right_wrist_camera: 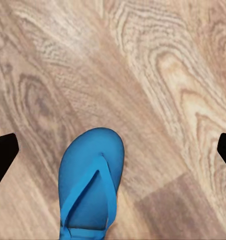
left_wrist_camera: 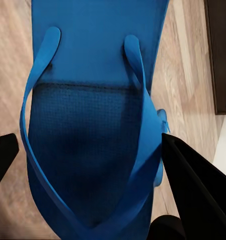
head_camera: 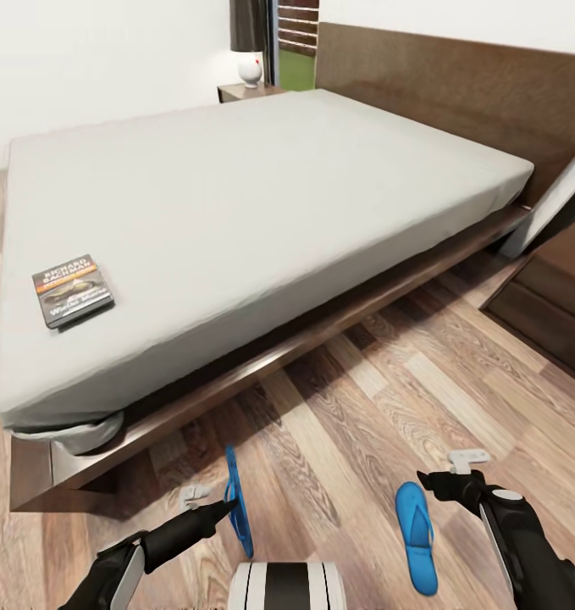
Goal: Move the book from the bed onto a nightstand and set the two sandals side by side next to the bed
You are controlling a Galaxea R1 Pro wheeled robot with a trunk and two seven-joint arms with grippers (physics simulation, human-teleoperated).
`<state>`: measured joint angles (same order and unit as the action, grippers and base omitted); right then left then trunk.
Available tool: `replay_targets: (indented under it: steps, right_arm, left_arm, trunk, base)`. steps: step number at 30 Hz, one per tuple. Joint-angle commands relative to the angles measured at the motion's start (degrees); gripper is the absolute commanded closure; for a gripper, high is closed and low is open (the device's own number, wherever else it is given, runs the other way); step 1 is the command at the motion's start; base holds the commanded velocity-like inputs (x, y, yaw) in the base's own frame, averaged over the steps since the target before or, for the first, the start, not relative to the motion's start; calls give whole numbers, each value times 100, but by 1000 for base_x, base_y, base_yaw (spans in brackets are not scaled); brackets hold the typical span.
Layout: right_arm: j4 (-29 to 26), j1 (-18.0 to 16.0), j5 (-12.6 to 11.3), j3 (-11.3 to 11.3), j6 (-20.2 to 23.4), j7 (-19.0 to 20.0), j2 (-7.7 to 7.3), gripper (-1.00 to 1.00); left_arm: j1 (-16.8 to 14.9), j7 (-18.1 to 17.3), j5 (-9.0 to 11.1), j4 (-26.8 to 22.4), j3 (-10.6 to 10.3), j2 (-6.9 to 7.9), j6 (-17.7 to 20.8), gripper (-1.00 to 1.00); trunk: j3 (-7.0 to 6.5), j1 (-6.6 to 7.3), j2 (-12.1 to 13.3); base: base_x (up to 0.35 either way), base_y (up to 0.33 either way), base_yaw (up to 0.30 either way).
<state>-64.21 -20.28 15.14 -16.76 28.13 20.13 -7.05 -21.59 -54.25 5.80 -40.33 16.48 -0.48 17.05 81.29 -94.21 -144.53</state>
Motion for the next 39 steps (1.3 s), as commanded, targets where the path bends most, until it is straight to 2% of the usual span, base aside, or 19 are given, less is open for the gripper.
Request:
replay_targets:
  steps: [1, 15, 20, 22, 23, 25, 26, 28, 33, 39]
  right_arm:
    - [-8, -2, 59, -12, 14, 53, 2, -100]
    - [-12, -2, 59, -12, -9, 52, 2, -100]
    - [-9, -2, 59, -12, -9, 49, 2, -100]
    - [-7, -2, 59, -12, -9, 46, 2, -100]
    - [-8, -2, 59, -12, -9, 45, 2, -100]
    - [-9, -2, 59, -12, -9, 45, 2, -100]
    - [-10, -2, 59, -12, -9, 44, 2, -100]
    - [-11, -2, 59, -12, -9, 44, 2, -100]
    - [-12, -2, 59, -12, -9, 44, 2, -100]
    - [-9, -2, 59, -12, -9, 44, 2, -100]
  left_arm:
    - [-4, -24, 18, -1, 22, -5, 53, 100]
    - [-4, -23, 18, -6, 45, 2, 53, 100]
    - [-4, -24, 19, -2, 155, 10, 58, 100]
    - [-4, -28, 37, -2, 301, 94, 84, 100]
    - [-4, -33, 72, -1, 411, 140, 131, 100]
    - [-4, -159, 280, -15, 615, 213, 341, 100]
    - [-4, -360, 434, -28, 690, 240, 487, 100]
    - [-4, -619, 541, -38, 737, 256, 592, 100]
    - [-4, -817, 616, -44, 765, 273, 665, 100]
    - [-4, -873, 630, -39, 769, 276, 677, 100]
  trunk:
    - [26, -1, -3]
    - [337, -37, -22]
    - [425, -48, -27]
    - [425, -48, -27]
    - [425, -48, -27]
    - [425, -48, -27]
    - [425, -48, -27]
    - [425, -48, -27]
    - [425, -48, -27]
    - [558, -63, -35]
  base:
    - [0, 0, 69]
    - [0, 0, 8]
    - [0, 0, 0]
    - [0, 0, 0]
    - [0, 0, 0]
    - [0, 0, 0]
    - [0, 0, 0]
    - [0, 0, 0]
    - [0, 0, 0]
    - [0, 0, 0]
